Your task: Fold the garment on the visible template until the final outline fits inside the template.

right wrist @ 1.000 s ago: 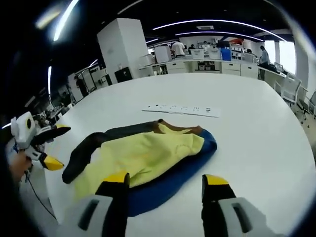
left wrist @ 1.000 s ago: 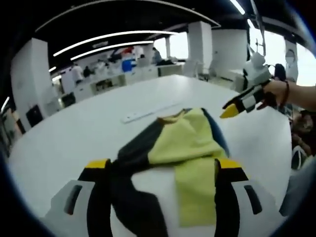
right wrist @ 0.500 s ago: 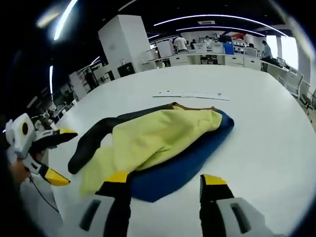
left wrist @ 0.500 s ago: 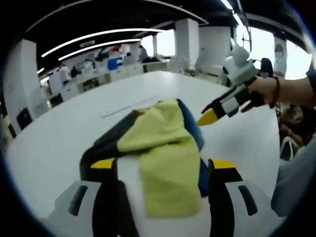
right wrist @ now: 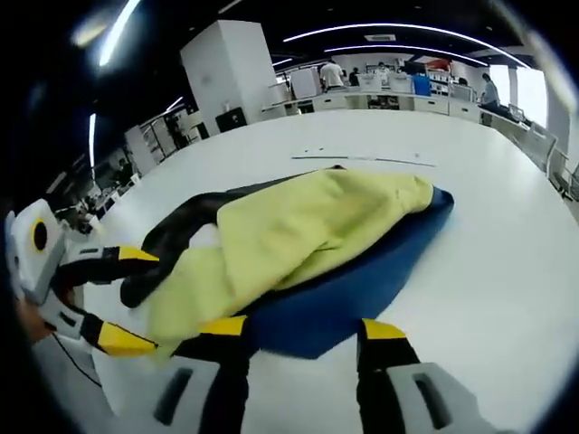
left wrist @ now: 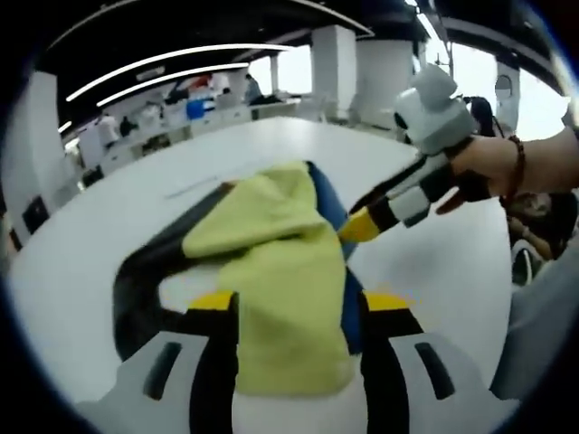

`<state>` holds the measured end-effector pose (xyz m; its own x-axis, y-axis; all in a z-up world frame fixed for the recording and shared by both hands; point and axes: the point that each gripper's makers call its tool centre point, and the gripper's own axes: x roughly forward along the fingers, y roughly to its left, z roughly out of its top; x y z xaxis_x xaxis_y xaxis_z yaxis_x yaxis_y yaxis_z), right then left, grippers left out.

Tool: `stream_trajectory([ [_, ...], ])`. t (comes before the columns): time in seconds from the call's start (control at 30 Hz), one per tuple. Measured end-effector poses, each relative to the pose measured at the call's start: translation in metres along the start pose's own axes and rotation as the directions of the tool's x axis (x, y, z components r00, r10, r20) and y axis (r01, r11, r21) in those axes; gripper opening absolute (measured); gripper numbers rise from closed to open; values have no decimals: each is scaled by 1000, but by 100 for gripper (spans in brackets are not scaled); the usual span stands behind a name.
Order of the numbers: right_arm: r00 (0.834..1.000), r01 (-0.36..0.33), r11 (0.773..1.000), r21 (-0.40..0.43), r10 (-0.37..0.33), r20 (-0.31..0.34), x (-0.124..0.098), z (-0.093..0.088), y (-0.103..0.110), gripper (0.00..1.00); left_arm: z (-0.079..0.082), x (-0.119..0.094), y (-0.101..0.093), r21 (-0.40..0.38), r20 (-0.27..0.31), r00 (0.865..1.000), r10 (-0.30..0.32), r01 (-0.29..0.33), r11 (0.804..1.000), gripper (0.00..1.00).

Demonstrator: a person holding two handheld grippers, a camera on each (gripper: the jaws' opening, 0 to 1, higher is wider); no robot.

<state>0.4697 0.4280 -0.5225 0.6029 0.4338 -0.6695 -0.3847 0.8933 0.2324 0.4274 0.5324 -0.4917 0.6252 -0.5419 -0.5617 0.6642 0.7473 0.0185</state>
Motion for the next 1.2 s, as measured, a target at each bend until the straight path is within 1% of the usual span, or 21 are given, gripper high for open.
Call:
stream_trajectory([
  [0.03,1000,-1,1000,2,1,3,1,0,2,42,-1,1,-1,3,4,1000,-1,1,1000,48],
  [0.1,1000,3,1000,5,-3,1,3,-1,3,40,-4,2,-3,8,-9,1000,-2,2,1000,46],
  [0.2,1000,13,1000,4,-13,-1,6,-4,4,38,-10,4,-5,13,-26,1000,-3,3,1000,41],
  [0.3,1000,25,1000,-6,-25,-4,8,-7,4,35,-13,5,-3,13,-36,999,3,-3,1000,37],
  [0.4,999,40,999,-30,-40,5,10,-5,3,32,-15,6,0,17,-35,999,14,-14,1000,32],
  [0.47,999,45,998,-37,-45,9,11,-5,3,30,-18,6,2,26,-48,999,23,-22,999,27],
  [0.5,998,56,997,-44,-56,7,10,-5,2,29,-21,7,3,31,-62,998,28,-26,999,25],
  [0.53,998,62,997,-56,-62,2,10,-6,1,27,-26,7,6,37,-90,995,40,-37,999,24],
  [0.57,998,67,995,-75,-68,-4,10,-7,0,25,-27,8,6,35,-90,995,38,-35,999,23],
  [0.73,996,93,989,-119,-94,-4,9,-10,-3,13,-28,8,6,17,-84,996,40,-39,999,16],
  [0.8,994,108,980,-168,-110,-2,8,-11,-5,10,-29,9,5,15,-83,996,33,-32,999,11],
  [0.87,993,117,976,-183,-119,3,9,-12,-5,7,-29,10,3,13,-86,996,28,-26,1000,7],
  [0.93,993,119,974,-195,-120,7,9,-12,-5,0,-29,10,3,13,-86,996,28,-27,1000,5],
  [1.0,992,124,972,-201,-124,11,9,-11,-7,0,-29,10,3,20,-85,996,34,-33,999,4],
  [1.2,994,110,969,-223,-109,14,9,-11,-7,0,-28,9,4,19,-79,996,37,-35,999,0],
])
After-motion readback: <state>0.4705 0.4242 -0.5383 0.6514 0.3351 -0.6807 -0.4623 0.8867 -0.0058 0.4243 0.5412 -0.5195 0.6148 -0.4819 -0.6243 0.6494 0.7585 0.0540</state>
